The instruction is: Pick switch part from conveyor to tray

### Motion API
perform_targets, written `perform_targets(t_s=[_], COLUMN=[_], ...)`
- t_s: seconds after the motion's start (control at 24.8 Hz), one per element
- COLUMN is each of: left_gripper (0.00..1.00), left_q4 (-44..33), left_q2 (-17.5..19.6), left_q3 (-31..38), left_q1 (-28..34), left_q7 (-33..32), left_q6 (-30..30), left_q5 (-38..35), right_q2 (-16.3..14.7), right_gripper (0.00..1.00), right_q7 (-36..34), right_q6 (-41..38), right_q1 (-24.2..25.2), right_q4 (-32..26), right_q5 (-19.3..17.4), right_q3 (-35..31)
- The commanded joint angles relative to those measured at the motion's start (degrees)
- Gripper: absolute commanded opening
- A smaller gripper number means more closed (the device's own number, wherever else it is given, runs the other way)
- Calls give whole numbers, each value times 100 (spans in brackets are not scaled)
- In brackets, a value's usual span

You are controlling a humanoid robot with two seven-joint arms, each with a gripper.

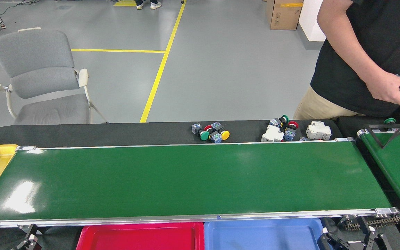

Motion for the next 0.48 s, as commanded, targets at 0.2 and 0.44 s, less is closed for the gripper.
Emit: perform_targets(t_s=[0.2,0.44], left_gripper=[100,100], left_q4=[-44,-44], left_q2=[69,43], left_q3=[41,59], left_q1=[-27,-27], left_q7=[45,45], left_q6=[-27,-18], left_q5=[65,74], right_q2=[-66,-66], right_gripper=[100,100], right_q7=[-5,-5], right_q6=[-24,-33], right_q1=[6,6], right_q4=[-71,-71], right_q5=[-12,-3], right_q3=[-32,-23])
